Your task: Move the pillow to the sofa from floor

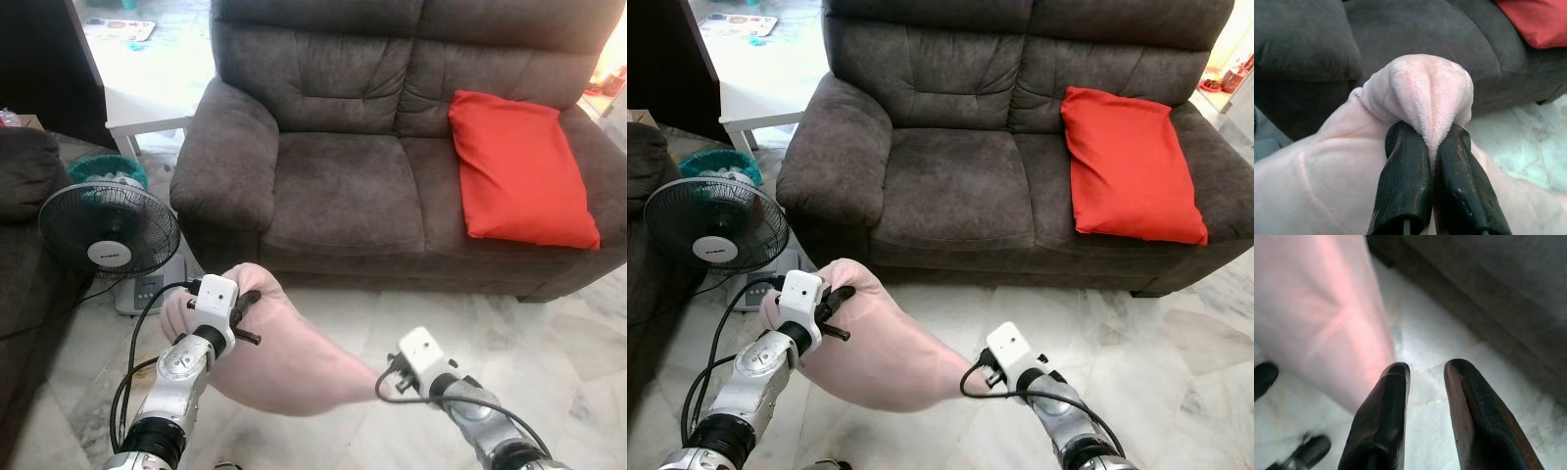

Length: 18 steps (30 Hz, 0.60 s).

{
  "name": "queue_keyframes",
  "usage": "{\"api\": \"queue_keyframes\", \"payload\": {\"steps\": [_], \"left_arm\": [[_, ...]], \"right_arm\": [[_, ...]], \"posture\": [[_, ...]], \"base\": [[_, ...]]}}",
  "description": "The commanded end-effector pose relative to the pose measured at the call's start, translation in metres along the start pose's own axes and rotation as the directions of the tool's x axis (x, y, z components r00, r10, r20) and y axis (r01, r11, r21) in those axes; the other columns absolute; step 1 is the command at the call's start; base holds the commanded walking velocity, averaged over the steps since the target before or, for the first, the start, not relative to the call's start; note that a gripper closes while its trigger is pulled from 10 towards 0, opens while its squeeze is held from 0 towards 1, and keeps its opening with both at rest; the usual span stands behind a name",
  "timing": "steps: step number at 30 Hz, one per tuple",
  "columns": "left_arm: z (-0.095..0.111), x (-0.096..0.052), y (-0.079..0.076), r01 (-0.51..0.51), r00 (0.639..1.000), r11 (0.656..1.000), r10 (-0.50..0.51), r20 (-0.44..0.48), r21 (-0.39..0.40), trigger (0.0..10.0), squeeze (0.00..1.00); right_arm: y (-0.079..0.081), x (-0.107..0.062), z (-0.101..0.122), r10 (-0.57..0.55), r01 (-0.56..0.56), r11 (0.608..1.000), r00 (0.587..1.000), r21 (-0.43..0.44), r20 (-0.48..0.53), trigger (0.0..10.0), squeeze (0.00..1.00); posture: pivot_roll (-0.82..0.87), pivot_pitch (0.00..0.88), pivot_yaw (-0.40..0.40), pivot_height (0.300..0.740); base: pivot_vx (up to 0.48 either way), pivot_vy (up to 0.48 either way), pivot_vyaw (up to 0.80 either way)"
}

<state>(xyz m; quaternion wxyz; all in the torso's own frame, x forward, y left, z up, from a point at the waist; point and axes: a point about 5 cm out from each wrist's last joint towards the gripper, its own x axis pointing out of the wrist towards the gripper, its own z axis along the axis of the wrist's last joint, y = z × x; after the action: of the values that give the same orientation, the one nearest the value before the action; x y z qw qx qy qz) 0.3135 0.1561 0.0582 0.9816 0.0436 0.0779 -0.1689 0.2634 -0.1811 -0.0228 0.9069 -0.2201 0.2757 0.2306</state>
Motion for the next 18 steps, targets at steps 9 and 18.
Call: {"api": "queue_keyframes", "payload": {"steps": [9, 18], "left_arm": [[0.032, 0.01, -0.004, 0.032, 0.993, 0.997, -0.04, 0.111, 0.074, 10.0, 0.0], [0.04, 0.011, -0.009, 0.084, 0.987, 0.991, -0.097, 0.126, 0.103, 10.0, 0.0]], "right_arm": [[0.018, 0.001, -0.001, 0.142, -0.145, 0.986, 0.989, -0.077, -0.045, 10.0, 1.0], [0.031, 0.002, -0.007, 0.181, -0.192, 0.976, 0.977, -0.099, -0.117, 10.0, 1.0]], "posture": [[0.09, 0.065, -0.092, 0.74], [0.09, 0.059, -0.094, 0.74]], "base": [[0.0, 0.0, 0.0], [0.0, 0.0, 0.0]]}}
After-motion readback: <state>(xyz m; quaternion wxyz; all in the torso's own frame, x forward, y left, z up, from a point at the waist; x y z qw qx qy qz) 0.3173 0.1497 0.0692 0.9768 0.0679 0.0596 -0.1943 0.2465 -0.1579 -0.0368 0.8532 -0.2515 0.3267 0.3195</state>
